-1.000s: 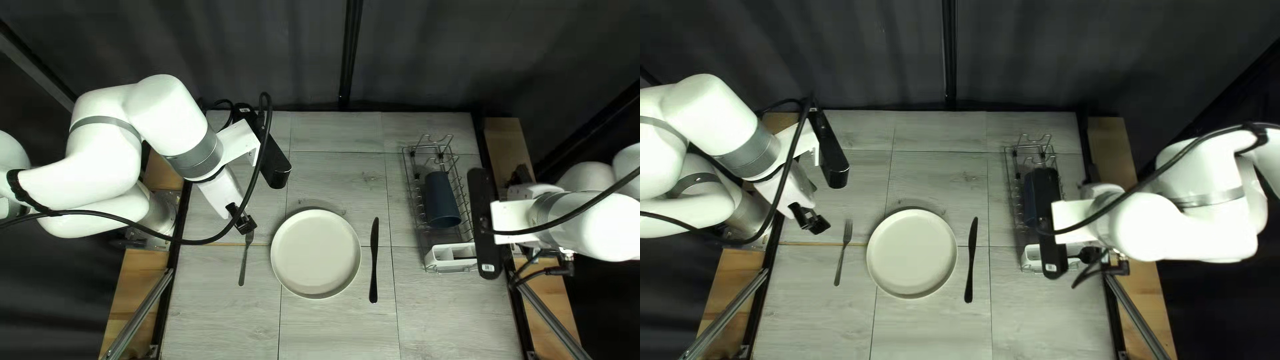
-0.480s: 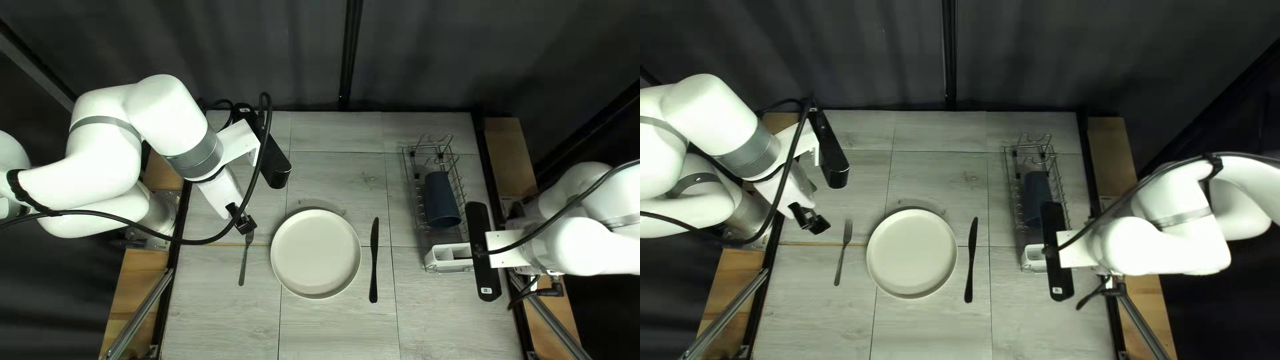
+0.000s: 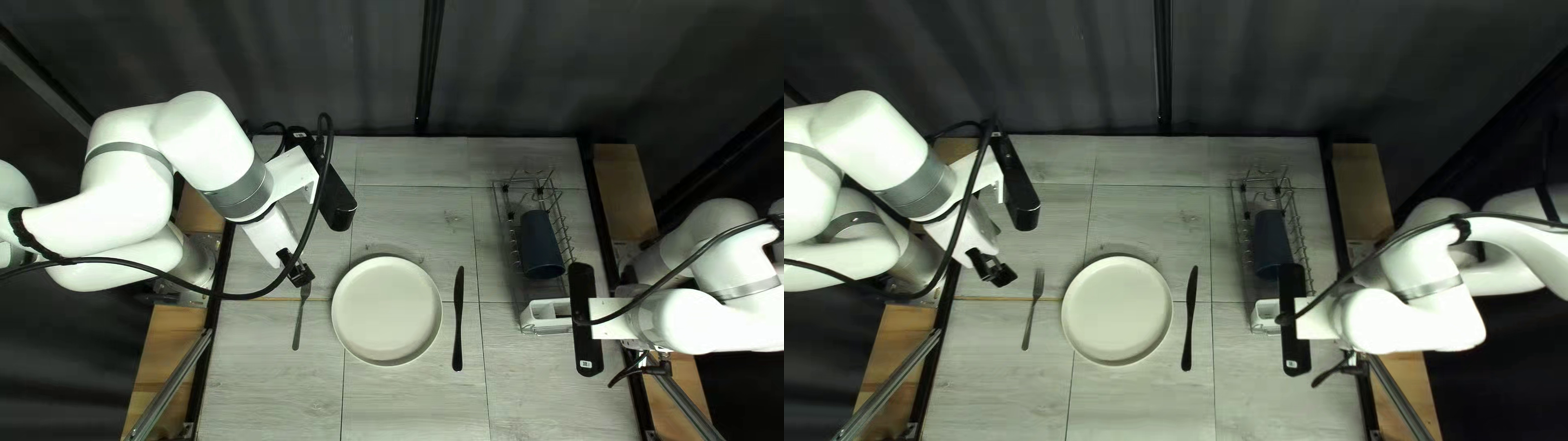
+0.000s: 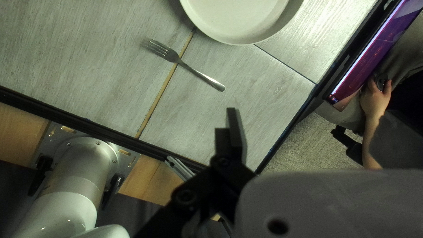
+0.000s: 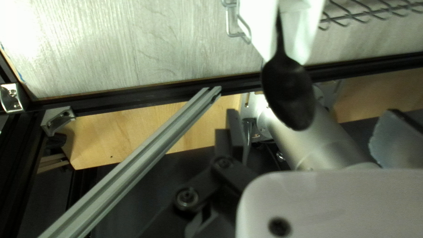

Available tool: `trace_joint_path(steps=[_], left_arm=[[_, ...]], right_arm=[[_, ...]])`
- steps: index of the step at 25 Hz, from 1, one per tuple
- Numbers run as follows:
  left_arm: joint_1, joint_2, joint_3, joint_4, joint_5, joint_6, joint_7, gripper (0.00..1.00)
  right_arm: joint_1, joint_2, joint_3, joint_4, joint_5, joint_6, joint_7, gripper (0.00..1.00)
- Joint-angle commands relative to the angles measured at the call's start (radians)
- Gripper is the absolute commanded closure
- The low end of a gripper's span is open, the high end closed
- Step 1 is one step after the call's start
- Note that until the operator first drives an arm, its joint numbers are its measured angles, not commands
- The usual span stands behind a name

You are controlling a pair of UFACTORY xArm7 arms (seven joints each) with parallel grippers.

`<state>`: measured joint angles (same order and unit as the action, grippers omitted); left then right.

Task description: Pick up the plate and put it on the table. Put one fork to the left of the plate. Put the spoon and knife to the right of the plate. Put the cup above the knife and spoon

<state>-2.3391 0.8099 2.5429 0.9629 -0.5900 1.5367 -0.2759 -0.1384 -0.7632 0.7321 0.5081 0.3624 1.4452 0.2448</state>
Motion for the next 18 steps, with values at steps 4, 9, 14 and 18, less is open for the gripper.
trace_joint_path(steps=[4, 9, 14, 18], left_arm=[[0.0, 0.0, 0.0, 0.0, 0.0, 0.0, 0.0, 0.0], [0.0, 0.0, 0.0, 0.0, 0.0, 0.0, 0.0, 0.0], [0.0, 0.0, 0.0, 0.0, 0.0, 0.0, 0.0, 0.0], [0.0, 0.0, 0.0, 0.0, 0.0, 0.0, 0.0, 0.0]], right_arm=[[0.013, -0.013, -0.001, -0.05, 0.017, -0.05, -0.021, 0.0], [0.02, -0.013, 0.001, -0.082, 0.03, -0.083, -0.033, 0.0], [0.026, -0.03, -0.013, -0.099, 0.036, -0.077, -0.039, 0.18], [0.019, -0.028, -0.016, -0.077, 0.031, -0.063, -0.03, 1.0]])
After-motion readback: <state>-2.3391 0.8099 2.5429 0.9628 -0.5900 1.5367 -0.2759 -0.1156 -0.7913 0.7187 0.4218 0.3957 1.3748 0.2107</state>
